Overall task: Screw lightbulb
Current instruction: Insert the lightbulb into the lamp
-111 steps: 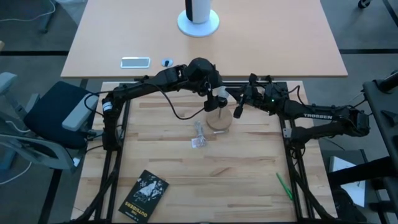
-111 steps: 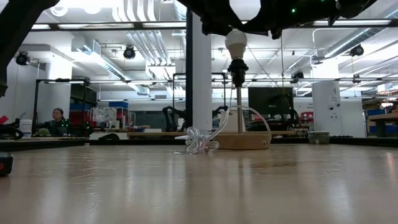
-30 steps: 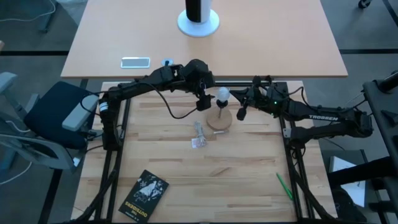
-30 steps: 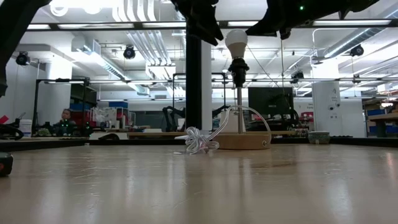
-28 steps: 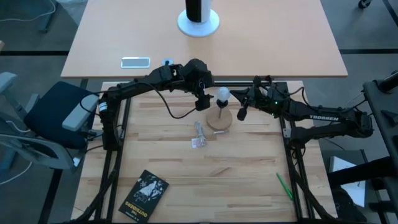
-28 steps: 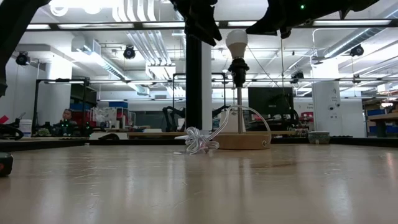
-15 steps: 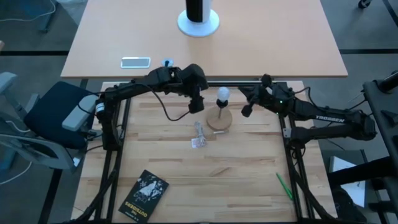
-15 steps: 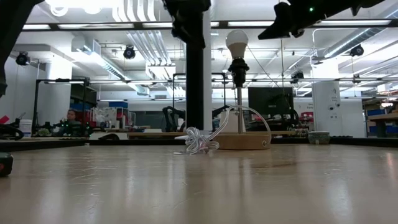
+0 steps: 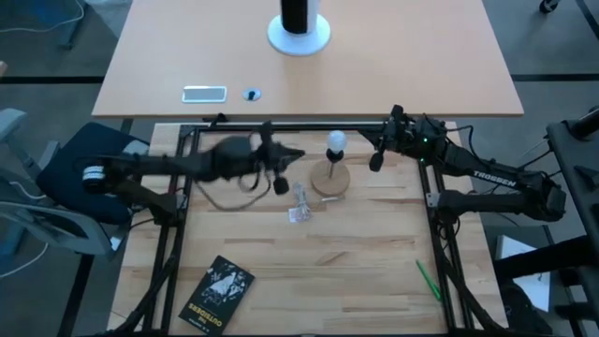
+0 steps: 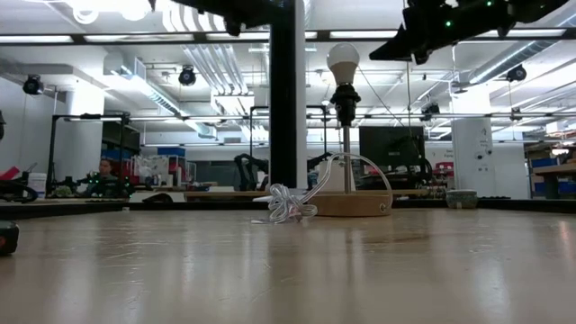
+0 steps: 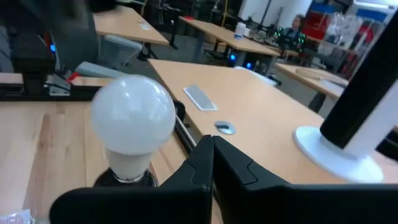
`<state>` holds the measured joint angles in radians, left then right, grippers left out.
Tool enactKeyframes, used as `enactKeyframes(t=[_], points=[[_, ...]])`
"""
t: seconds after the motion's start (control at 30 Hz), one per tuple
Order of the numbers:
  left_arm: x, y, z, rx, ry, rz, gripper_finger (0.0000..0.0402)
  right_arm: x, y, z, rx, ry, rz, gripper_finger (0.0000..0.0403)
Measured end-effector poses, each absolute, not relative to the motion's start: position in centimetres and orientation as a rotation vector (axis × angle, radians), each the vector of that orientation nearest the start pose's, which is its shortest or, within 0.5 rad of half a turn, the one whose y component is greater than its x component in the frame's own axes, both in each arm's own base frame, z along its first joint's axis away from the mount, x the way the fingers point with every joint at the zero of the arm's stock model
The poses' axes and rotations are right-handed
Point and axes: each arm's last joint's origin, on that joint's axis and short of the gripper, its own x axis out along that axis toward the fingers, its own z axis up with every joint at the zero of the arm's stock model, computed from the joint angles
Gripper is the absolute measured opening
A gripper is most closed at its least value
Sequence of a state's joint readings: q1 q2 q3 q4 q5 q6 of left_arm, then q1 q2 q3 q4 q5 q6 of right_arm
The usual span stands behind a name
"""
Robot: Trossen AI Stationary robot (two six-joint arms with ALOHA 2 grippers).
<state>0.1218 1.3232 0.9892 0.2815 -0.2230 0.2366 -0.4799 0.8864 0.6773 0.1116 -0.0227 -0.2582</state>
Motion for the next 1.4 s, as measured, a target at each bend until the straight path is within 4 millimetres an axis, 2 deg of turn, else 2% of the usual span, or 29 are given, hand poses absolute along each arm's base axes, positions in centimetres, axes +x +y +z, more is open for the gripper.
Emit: enactKeyframes(t=[0.07,0.2,0.27,0.37,0.53,0.7,0.87,1.23,1.4], points=[[29.2,3.7,31.4,0.268,-0.055,0.393,0.0002,17.9,-9.2,30.7,-0.214,0.131,-0.437,0.0],[29.1,3.7,28.7,0.297,-0.203,0.438,0.0,18.1,-8.8,30.7,-0.203,0.111,-0.389,0.0],[30.0,4.0,28.2,0.298,-0.215,0.431,0.0,18.5,-8.7,30.5,-0.196,0.116,-0.378,0.0],[32.3,4.4,27.7,0.306,-0.159,0.413,0.0,19.0,-8.8,30.2,-0.194,0.124,-0.362,0.0],[35.6,5.2,28.2,0.322,0.019,0.45,0.0,19.5,-8.9,29.8,-0.192,0.125,-0.345,0.0],[37.3,5.6,28.7,0.328,0.078,0.483,0.0,19.7,-8.9,29.6,-0.194,0.136,-0.334,0.0],[38.0,5.8,28.8,0.335,0.115,0.496,0.0,19.8,-8.6,29.6,-0.199,0.136,-0.322,0.0],[37.8,6.3,28.8,0.301,0.149,0.52,0.0,20.2,-7.2,29.6,-0.194,0.139,-0.255,0.0],[37.5,6.2,28.6,0.309,0.214,0.548,0.0,19.5,-7.0,29.8,-0.195,0.162,-0.336,0.0]])
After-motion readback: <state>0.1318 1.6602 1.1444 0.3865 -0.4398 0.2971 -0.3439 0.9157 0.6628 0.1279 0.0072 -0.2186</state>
